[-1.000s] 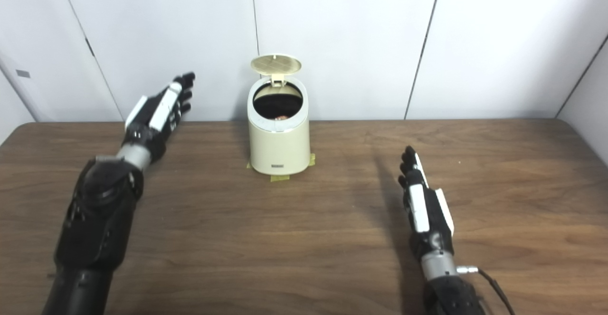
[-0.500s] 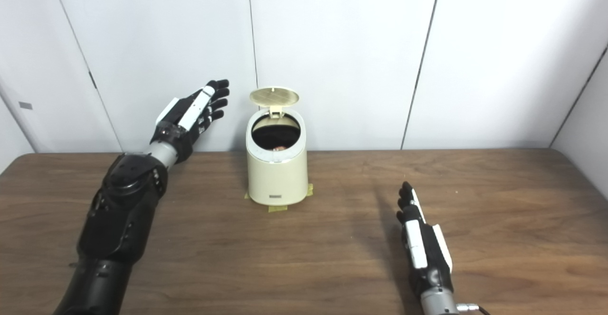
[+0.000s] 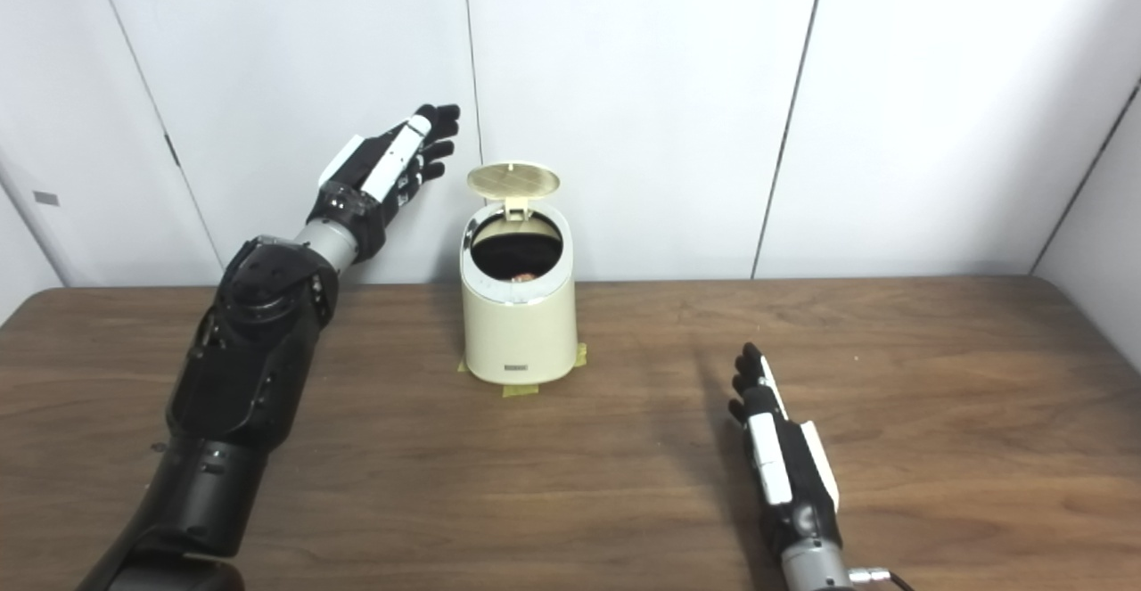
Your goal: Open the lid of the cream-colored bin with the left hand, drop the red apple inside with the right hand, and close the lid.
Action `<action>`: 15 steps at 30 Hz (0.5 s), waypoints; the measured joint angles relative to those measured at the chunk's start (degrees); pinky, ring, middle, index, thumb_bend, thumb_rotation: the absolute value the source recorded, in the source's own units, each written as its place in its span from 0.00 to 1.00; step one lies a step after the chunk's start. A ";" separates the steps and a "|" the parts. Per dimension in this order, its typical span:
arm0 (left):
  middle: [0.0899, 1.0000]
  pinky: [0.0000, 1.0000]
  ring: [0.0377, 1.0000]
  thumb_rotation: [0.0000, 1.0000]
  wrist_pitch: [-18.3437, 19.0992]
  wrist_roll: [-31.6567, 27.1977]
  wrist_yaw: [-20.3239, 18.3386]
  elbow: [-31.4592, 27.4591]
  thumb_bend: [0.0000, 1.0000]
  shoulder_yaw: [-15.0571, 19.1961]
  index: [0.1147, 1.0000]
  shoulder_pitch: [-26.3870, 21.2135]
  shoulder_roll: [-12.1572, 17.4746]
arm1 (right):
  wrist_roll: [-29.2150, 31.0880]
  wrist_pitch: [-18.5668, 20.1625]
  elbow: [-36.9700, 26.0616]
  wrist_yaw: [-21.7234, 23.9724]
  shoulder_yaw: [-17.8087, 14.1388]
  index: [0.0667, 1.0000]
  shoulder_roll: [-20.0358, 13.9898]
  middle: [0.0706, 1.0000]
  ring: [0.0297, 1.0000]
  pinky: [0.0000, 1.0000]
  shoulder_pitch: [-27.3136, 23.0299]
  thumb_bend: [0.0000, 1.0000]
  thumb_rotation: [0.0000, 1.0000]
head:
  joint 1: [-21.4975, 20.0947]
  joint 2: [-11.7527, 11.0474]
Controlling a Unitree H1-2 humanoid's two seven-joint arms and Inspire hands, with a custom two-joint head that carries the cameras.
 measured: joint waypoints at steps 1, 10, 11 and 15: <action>0.92 0.93 0.93 0.84 -0.08 0.22 -0.18 0.07 0.42 -0.41 0.87 0.00 0.23 | 0.00 0.23 -0.07 0.01 0.11 0.99 -0.01 0.98 0.98 0.93 0.00 0.64 1.00 | 0.00 0.00; 0.87 0.89 0.89 0.88 -2.99 3.86 -2.07 -0.04 0.45 -4.32 0.84 -0.28 1.31 | 0.01 1.22 -0.14 -0.05 0.26 0.99 0.03 0.97 0.97 0.93 0.00 0.62 1.00 | 0.00 -0.09; 0.87 0.88 0.88 0.88 -3.61 4.49 -2.66 -0.19 0.43 -5.26 0.85 -0.28 1.63 | 0.01 1.22 -0.14 -0.05 0.26 0.99 0.03 0.97 0.97 0.93 0.00 0.62 1.00 | 0.00 -0.09; 0.84 0.83 0.85 0.81 -5.16 8.66 -4.90 -0.99 0.43 -9.14 0.84 -0.60 3.47 | 0.00 1.24 -0.13 -0.06 0.25 0.99 0.03 0.96 0.96 0.92 0.00 0.61 1.00 | -0.09 0.00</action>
